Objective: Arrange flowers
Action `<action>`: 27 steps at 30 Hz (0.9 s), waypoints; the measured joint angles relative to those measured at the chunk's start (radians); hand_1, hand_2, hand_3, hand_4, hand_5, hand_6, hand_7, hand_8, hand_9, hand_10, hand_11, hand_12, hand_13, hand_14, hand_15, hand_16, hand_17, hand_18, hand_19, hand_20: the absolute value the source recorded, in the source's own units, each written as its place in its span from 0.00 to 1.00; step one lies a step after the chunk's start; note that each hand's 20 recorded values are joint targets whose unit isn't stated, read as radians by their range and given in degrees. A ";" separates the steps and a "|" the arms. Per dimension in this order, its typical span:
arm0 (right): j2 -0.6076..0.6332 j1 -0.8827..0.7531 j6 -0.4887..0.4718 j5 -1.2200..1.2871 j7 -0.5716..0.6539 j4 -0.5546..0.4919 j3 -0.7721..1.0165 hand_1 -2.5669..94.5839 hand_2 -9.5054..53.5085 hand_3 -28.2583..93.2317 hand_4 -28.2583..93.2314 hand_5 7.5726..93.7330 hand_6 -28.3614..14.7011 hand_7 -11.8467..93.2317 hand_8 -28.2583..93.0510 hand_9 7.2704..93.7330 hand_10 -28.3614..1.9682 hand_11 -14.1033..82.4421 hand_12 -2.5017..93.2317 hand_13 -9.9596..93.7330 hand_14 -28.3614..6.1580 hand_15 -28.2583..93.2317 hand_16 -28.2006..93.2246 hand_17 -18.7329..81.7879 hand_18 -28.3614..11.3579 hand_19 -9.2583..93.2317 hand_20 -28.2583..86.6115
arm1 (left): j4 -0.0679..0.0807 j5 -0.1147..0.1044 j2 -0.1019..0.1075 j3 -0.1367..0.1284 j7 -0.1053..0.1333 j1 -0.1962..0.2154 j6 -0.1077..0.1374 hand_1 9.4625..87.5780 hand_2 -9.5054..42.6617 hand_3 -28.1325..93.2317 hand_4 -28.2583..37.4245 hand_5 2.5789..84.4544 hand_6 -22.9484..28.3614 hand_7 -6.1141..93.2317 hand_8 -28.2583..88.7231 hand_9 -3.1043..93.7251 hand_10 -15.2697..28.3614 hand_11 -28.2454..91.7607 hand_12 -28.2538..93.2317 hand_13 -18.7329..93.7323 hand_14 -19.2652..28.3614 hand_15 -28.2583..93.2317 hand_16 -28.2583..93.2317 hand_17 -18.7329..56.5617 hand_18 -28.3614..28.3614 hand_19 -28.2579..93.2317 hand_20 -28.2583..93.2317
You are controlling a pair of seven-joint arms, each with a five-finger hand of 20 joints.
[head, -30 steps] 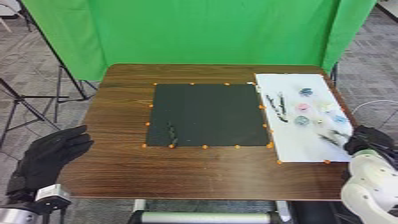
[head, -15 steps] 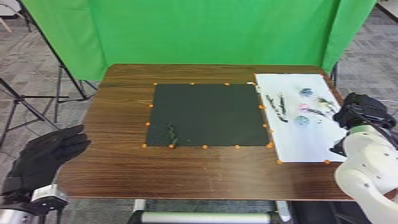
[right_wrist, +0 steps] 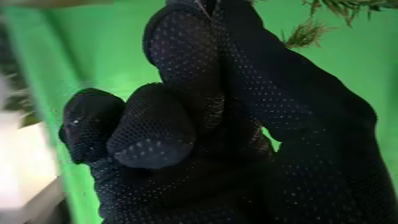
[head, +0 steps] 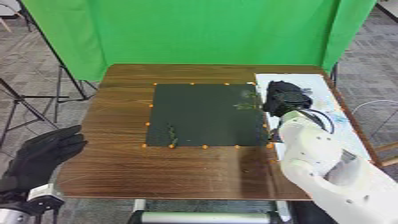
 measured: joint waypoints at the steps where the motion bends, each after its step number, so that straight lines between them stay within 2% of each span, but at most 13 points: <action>1: -0.025 0.030 -0.009 0.000 -0.003 0.018 -0.036 0.59 0.02 0.87 0.01 0.92 0.54 0.28 0.39 0.94 0.51 0.62 0.29 0.89 0.60 0.85 0.45 0.76 0.19 1.00 0.54 | 0.000 0.002 0.000 0.000 -0.005 -0.003 -0.001 0.23 0.25 0.92 0.18 0.54 0.70 0.25 0.16 0.45 0.86 0.53 0.33 0.40 1.00 0.75 0.12 0.13 0.90 0.71 0.33; 6: -0.163 0.146 -0.064 -0.003 -0.020 0.124 -0.182 0.59 0.02 0.87 0.01 0.92 0.54 0.28 0.39 0.94 0.51 0.63 0.29 0.89 0.60 0.85 0.45 0.76 0.19 1.00 0.54 | 0.000 0.009 -0.002 -0.003 -0.025 -0.018 -0.006 0.23 0.25 0.92 0.19 0.54 0.70 0.25 0.16 0.45 0.86 0.53 0.33 0.40 1.00 0.75 0.12 0.13 0.90 0.71 0.33; 11: -0.299 0.197 -0.122 -0.013 -0.032 0.216 -0.248 0.59 0.02 0.87 0.01 0.92 0.54 0.28 0.39 0.94 0.51 0.63 0.29 0.89 0.60 0.85 0.46 0.76 0.19 1.00 0.54 | 0.002 0.015 -0.002 -0.004 -0.044 -0.038 -0.013 0.23 0.25 0.92 0.19 0.54 0.70 0.25 0.16 0.45 0.86 0.53 0.33 0.40 1.00 0.75 0.12 0.13 0.90 0.71 0.33; 16: -0.420 0.211 -0.142 -0.016 -0.022 0.312 -0.253 0.59 0.02 0.87 0.01 0.92 0.54 0.28 0.38 0.93 0.52 0.63 0.29 0.90 0.60 0.85 0.46 0.76 0.19 1.00 0.54 | 0.011 0.023 0.000 0.017 -0.065 -0.091 -0.023 0.23 0.25 0.92 0.19 0.54 0.70 0.25 0.16 0.45 0.86 0.53 0.33 0.40 1.00 0.75 0.12 0.13 0.90 0.71 0.33; 20: -0.462 0.210 -0.157 -0.014 0.006 0.337 -0.253 0.58 0.02 0.86 0.01 0.92 0.54 0.27 0.38 0.93 0.52 0.63 0.29 0.90 0.59 0.85 0.46 0.76 0.19 1.00 0.54 | 0.013 0.030 0.001 0.021 -0.078 -0.119 -0.031 0.23 0.25 0.92 0.19 0.54 0.70 0.25 0.16 0.45 0.86 0.53 0.33 0.40 1.00 0.75 0.12 0.13 0.90 0.71 0.33; 27: -0.474 0.192 -0.192 0.006 0.067 0.353 -0.233 0.54 0.01 0.84 0.02 0.92 0.54 0.28 0.36 0.94 0.51 0.61 0.28 0.90 0.59 0.84 0.46 0.77 0.19 1.00 0.53 | 0.012 0.032 0.001 0.020 -0.078 -0.115 -0.034 0.23 0.25 0.92 0.19 0.54 0.70 0.25 0.16 0.45 0.86 0.53 0.33 0.40 1.00 0.75 0.12 0.13 0.90 0.71 0.33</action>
